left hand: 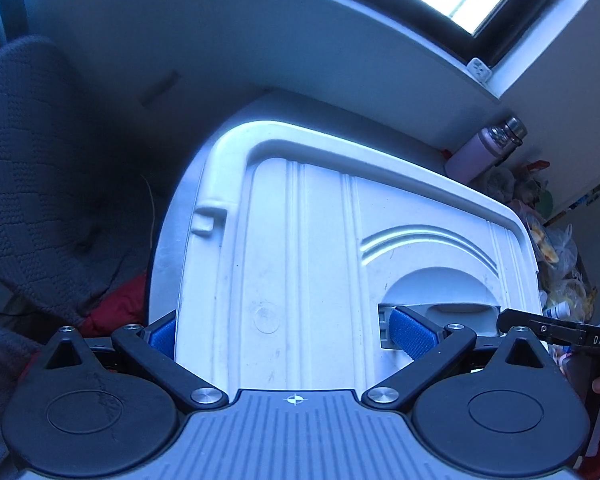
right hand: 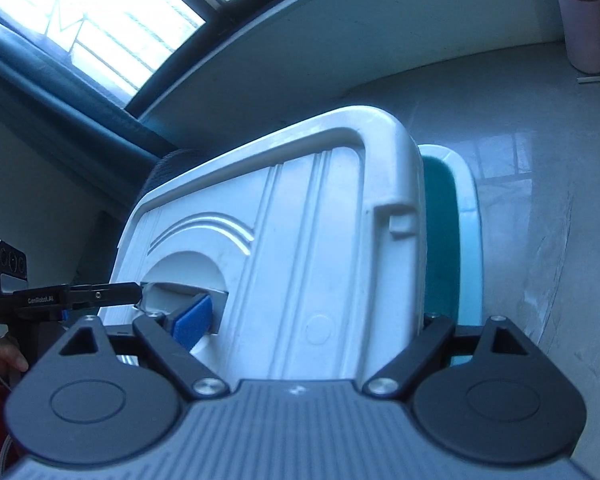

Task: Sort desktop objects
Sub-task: 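Carry the white lid over the teal bin with both tools, then lower the white lid onto the bin rim with both tools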

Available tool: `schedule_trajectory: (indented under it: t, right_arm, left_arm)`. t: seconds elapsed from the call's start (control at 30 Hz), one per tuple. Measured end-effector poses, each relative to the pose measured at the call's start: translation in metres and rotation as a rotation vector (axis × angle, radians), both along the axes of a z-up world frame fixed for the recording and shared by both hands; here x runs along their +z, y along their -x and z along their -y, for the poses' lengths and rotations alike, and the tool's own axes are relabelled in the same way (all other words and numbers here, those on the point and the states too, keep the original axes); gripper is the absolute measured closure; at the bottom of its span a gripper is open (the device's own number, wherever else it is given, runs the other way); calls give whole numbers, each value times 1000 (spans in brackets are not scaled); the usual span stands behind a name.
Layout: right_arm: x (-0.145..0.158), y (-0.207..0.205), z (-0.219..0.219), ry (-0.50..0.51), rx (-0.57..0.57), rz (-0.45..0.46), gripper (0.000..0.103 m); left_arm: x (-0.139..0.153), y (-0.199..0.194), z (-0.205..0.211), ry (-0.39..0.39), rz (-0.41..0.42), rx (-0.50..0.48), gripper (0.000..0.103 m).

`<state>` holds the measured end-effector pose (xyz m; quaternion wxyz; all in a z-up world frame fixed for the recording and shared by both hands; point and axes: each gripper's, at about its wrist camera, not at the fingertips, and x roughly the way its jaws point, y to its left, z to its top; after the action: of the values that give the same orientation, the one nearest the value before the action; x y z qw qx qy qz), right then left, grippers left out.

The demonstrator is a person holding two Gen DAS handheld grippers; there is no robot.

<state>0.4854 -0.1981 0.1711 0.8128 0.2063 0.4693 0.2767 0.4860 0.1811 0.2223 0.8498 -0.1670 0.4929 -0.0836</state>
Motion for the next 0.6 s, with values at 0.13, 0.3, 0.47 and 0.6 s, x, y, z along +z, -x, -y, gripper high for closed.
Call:
schedule_trajectory:
  t: [0.13,0.3,0.47,0.6]
  right_arm:
    - [0,-15,-5,123,-22,-24,13]
    - [8,-14,1,169,-58,-39,9]
    - [17,-7,5,234,-77,-14,9]
    - [28,-2,15,256,-116,36,9]
  left_arm:
    - [-20,-23,2,-3,-35,1,0]
    - [-24,-34,1,-1,-27,2,0]
    - [-29,-32,1,-7,-31,-4,0]
    - [-27,-27,0,-18,-26,-9,0]
